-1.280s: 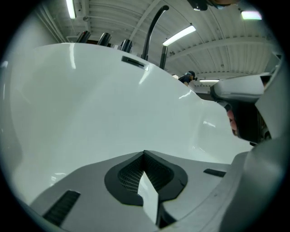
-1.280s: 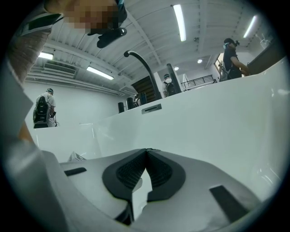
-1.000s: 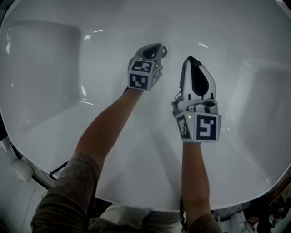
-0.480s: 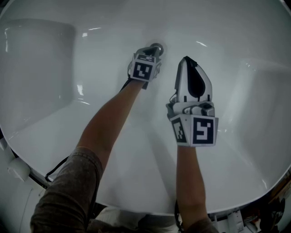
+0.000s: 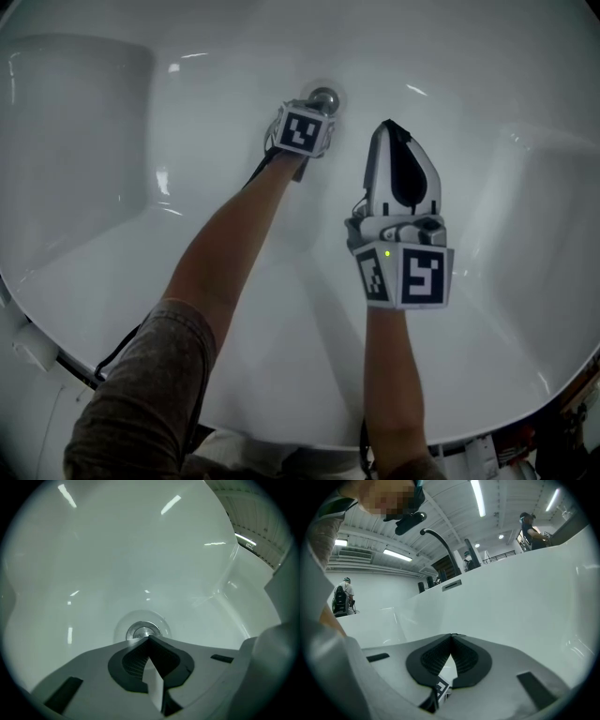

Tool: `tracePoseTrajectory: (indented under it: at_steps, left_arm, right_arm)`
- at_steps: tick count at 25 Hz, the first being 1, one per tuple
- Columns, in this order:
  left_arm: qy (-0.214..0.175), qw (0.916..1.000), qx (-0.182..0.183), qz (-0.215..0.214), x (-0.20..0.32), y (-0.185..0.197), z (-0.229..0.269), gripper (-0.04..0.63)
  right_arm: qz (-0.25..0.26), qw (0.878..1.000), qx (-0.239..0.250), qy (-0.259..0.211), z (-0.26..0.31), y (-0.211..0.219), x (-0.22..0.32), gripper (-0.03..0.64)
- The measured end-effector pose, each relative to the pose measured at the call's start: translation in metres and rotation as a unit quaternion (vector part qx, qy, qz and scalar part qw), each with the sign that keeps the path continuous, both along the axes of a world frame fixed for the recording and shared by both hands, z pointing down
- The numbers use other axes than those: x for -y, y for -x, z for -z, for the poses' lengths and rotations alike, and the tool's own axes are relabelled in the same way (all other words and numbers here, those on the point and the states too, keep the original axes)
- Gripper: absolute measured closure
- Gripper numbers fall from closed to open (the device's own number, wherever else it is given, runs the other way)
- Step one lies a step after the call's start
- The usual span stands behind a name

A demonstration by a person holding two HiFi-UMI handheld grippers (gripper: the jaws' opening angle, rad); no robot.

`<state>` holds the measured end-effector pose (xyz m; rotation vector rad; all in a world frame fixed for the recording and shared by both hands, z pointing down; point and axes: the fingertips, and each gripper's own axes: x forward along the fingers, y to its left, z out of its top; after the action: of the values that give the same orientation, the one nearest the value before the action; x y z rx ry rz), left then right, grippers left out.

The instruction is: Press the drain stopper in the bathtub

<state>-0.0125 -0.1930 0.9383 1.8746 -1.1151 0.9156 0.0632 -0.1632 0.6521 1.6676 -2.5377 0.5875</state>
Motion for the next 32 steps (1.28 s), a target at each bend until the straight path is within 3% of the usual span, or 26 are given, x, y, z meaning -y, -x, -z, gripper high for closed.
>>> tracePoseTrajectory:
  at_steps: [16, 21, 25, 30, 32]
  left_arm:
    - [0.001, 0.9993, 0.038, -0.002, 0.011, -0.006, -0.015, 0.592]
    - [0.024, 0.9983, 0.054, -0.001, 0.012, 0.0, -0.016, 0.592]
    - [0.043, 0.9986, 0.03, 0.011, 0.008, 0.003, -0.013, 0.592]
    - [0.03, 0.9992, 0.023, 0.013, 0.005, 0.001, -0.002, 0.592]
    - [0.043, 0.9985, 0.032, 0.013, -0.002, 0.006, -0.001, 0.594]
  right_arm:
    - [0.004, 1.0, -0.001, 0.013, -0.012, -0.001, -0.002, 0.618]
    - [0.002, 1.0, 0.002, 0.014, -0.01, -0.001, -0.001, 0.618]
    - [0.004, 1.0, 0.004, 0.012, -0.01, 0.0, -0.001, 0.618]
    - [0.01, 1.0, 0.0, 0.01, -0.006, 0.004, -0.003, 0.618]
    - [0.01, 1.0, -0.001, 0.008, -0.005, 0.006, -0.004, 0.618]
